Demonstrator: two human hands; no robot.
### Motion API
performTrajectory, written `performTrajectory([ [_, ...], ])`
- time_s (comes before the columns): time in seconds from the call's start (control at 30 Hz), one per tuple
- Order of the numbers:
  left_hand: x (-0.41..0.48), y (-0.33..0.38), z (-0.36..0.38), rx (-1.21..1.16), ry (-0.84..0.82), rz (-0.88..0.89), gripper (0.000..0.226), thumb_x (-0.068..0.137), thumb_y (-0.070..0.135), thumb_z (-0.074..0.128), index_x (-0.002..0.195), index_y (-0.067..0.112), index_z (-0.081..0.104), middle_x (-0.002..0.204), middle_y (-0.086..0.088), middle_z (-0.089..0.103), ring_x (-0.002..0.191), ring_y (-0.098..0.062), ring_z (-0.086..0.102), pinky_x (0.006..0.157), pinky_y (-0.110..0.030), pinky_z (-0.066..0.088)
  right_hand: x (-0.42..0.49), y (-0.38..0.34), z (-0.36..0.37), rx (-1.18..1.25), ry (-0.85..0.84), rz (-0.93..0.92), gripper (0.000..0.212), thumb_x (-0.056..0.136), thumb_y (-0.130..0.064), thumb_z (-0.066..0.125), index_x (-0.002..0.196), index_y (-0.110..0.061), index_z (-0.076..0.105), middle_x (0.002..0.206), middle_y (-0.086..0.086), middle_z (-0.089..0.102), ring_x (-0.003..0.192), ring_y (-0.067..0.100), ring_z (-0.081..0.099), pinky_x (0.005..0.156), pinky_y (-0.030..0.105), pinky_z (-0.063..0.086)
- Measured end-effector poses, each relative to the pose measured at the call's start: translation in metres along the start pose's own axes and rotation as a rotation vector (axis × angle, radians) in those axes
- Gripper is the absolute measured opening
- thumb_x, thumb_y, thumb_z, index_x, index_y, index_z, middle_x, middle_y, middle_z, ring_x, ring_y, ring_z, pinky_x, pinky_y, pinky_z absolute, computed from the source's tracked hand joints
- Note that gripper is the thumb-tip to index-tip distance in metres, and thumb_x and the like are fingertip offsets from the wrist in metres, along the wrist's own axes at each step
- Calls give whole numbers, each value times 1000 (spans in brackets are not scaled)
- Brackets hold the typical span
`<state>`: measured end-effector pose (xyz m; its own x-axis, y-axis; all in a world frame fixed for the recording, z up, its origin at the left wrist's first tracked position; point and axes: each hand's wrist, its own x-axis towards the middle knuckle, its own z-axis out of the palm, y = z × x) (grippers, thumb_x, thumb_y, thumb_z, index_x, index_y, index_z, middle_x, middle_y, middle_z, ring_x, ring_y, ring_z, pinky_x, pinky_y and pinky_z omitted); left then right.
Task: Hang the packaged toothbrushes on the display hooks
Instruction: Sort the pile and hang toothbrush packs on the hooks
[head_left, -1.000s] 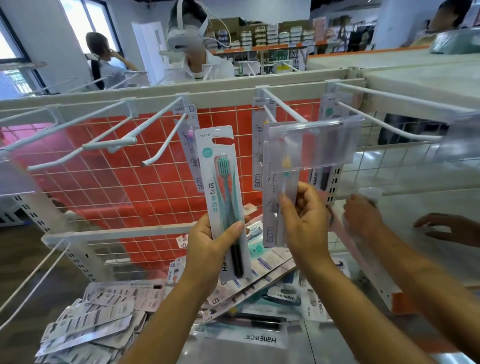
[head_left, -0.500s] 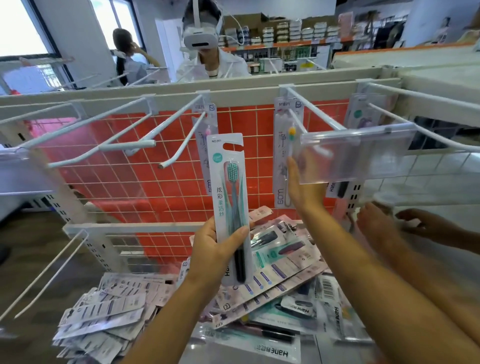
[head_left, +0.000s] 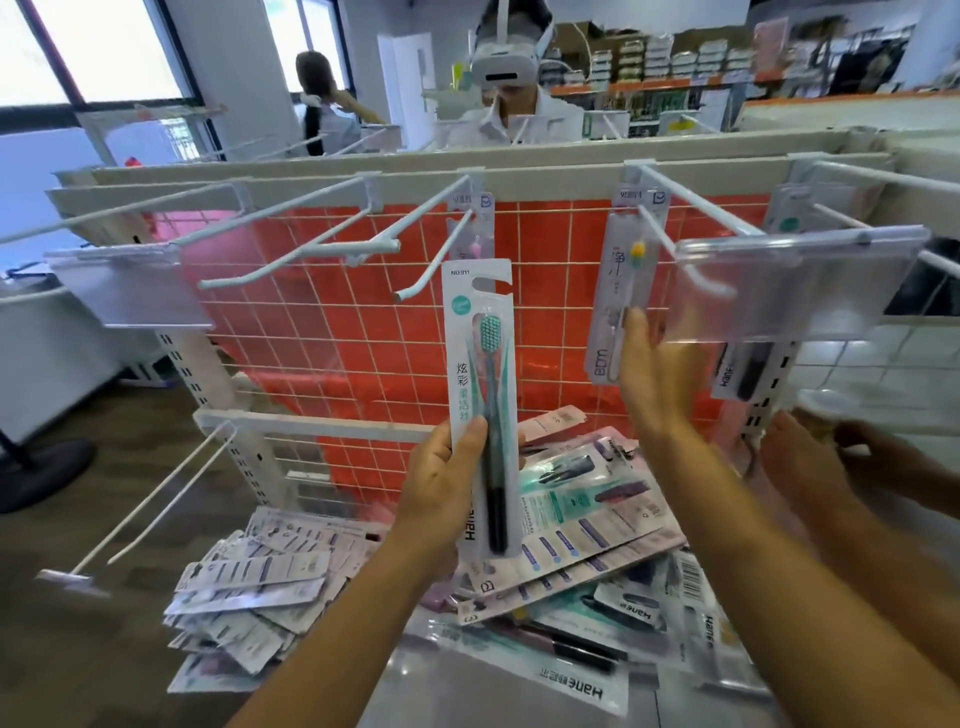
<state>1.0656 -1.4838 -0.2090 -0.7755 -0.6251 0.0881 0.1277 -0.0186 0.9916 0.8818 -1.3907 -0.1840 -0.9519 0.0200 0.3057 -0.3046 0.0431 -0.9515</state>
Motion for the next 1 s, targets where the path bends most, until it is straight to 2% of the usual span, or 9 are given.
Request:
performTrajectory([
  [0.03, 0, 0, -3, 19, 3, 13, 20, 97, 32, 49, 93, 21, 65, 79, 9, 73, 81, -9, 70, 70, -24, 57, -8, -2, 1, -8, 26, -24, 26, 91, -44, 55, 109, -25, 54, 103, 1, 60, 93, 17, 62, 79, 43, 58],
  [0.1, 1, 0, -9, 54, 2, 43, 18, 96, 32, 50, 98, 23, 65, 86, 8, 74, 87, -9, 70, 75, -24, 57, -29, -7, 0, -24, 28, -66, 28, 92, -37, 54, 114, -21, 48, 113, 2, 54, 102, 19, 57, 85, 40, 55],
  [0.17, 4, -1, -14, 53, -14, 47, 15, 97, 28, 51, 104, 25, 64, 95, 7, 74, 93, -9, 69, 79, -24, 56, -53, -11, -1, -6, -45, -91, 14, 96, -21, 52, 109, -19, 49, 104, -3, 55, 93, 9, 56, 80, 28, 53],
  [0.23, 7, -1, -20, 39, -38, 46, 16, 96, 26, 52, 108, 25, 63, 98, 6, 74, 97, -12, 69, 83, -27, 56, -78, -19, 2, 39, -190, -76, 12, 98, -18, 50, 107, -19, 57, 93, -10, 61, 83, -1, 58, 74, 18, 52],
  [0.37, 9, 4, -35, 46, -111, 80, 28, 88, 38, 53, 109, 25, 65, 100, 2, 73, 100, -19, 68, 87, -36, 56, -108, -37, 19, 167, -451, -57, 17, 98, -16, 51, 101, -21, 67, 92, 0, 72, 86, 11, 68, 72, 23, 55],
  [0.43, 11, 9, -46, 32, -125, 89, 28, 87, 39, 52, 107, 25, 65, 94, 3, 74, 94, -18, 69, 81, -32, 57, -117, -47, 29, 225, -520, -42, 18, 98, -15, 51, 97, -24, 67, 93, 1, 73, 86, 14, 70, 68, 23, 55],
  [0.57, 12, 17, -70, 10, -149, 125, 28, 88, 39, 49, 102, 24, 67, 83, 6, 73, 81, -11, 69, 72, -28, 55, -133, -61, 47, 297, -543, -33, 16, 97, -11, 54, 99, -17, 68, 93, 0, 73, 86, 12, 71, 72, 24, 56],
  [0.9, 4, 27, -116, 95, -130, 224, 29, 91, 40, 44, 109, 29, 64, 93, 9, 73, 94, -13, 69, 82, -30, 57, -168, -78, 76, 271, -604, -52, 14, 88, -12, 67, 98, -22, 67, 95, 1, 73, 89, 20, 69, 82, 38, 58],
  [1.0, 1, 30, -127, 127, -128, 238, 32, 90, 45, 40, 104, 27, 63, 86, 12, 71, 86, -9, 67, 76, -27, 56, -177, -82, 80, 267, -591, -72, 12, 87, -10, 68, 96, -19, 68, 92, 3, 72, 87, 22, 69, 81, 39, 59],
])
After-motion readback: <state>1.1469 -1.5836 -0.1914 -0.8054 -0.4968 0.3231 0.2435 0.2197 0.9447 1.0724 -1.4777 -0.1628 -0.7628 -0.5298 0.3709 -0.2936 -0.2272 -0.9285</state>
